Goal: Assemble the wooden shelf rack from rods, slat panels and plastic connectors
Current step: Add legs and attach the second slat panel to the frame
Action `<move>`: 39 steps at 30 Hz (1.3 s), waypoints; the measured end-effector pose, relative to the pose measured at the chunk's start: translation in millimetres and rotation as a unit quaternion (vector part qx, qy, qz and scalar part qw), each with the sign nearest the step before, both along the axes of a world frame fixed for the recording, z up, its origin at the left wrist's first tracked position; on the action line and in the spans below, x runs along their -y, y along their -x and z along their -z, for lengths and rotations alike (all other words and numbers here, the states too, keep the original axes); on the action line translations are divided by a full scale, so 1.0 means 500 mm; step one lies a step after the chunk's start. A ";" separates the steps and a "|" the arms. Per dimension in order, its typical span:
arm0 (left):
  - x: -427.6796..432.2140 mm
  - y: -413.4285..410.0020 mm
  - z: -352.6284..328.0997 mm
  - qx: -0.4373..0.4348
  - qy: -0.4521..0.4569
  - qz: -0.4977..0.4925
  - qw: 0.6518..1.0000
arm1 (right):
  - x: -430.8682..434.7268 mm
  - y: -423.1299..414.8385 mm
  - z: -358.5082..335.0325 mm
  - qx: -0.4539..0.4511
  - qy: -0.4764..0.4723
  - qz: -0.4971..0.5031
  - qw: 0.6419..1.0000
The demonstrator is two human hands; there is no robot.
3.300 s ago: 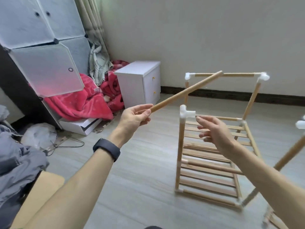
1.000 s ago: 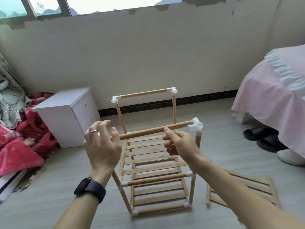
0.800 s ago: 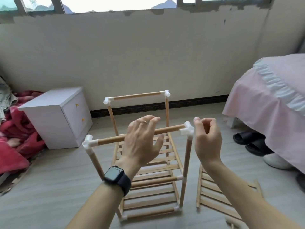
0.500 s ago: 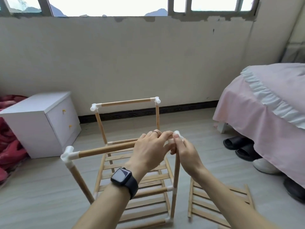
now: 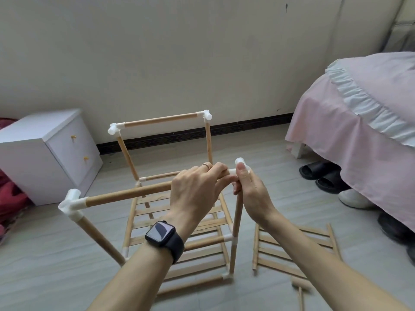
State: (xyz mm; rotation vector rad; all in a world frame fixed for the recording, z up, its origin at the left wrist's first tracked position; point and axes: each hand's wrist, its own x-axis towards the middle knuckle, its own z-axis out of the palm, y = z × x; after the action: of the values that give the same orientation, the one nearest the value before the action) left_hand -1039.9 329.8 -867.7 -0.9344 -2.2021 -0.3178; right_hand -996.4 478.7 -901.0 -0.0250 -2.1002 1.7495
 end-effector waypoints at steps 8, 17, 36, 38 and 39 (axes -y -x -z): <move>0.004 -0.026 0.001 0.026 0.049 -0.019 0.998 | 0.006 -0.001 -0.010 0.036 -0.041 -0.023 0.998; 0.283 0.019 -0.088 0.131 -0.132 -0.133 0.973 | 0.011 0.014 -0.037 0.065 0.020 0.016 0.998; 0.402 0.059 0.001 0.344 -0.446 -0.204 0.800 | 0.059 0.052 -0.023 0.039 0.026 0.025 0.999; 0.416 0.051 -0.001 0.337 -0.448 -0.220 0.798 | 0.075 0.064 -0.028 0.043 0.027 0.008 0.999; 0.430 0.043 0.001 0.334 -0.449 -0.235 0.795 | 0.089 0.067 -0.022 0.048 0.035 -0.001 0.998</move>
State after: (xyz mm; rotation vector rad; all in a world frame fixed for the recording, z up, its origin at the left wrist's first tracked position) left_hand -1061.3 115.0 -868.3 0.3204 -2.3230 -1.4547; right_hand -1030.1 434.2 -890.3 -0.1300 -2.1051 1.8566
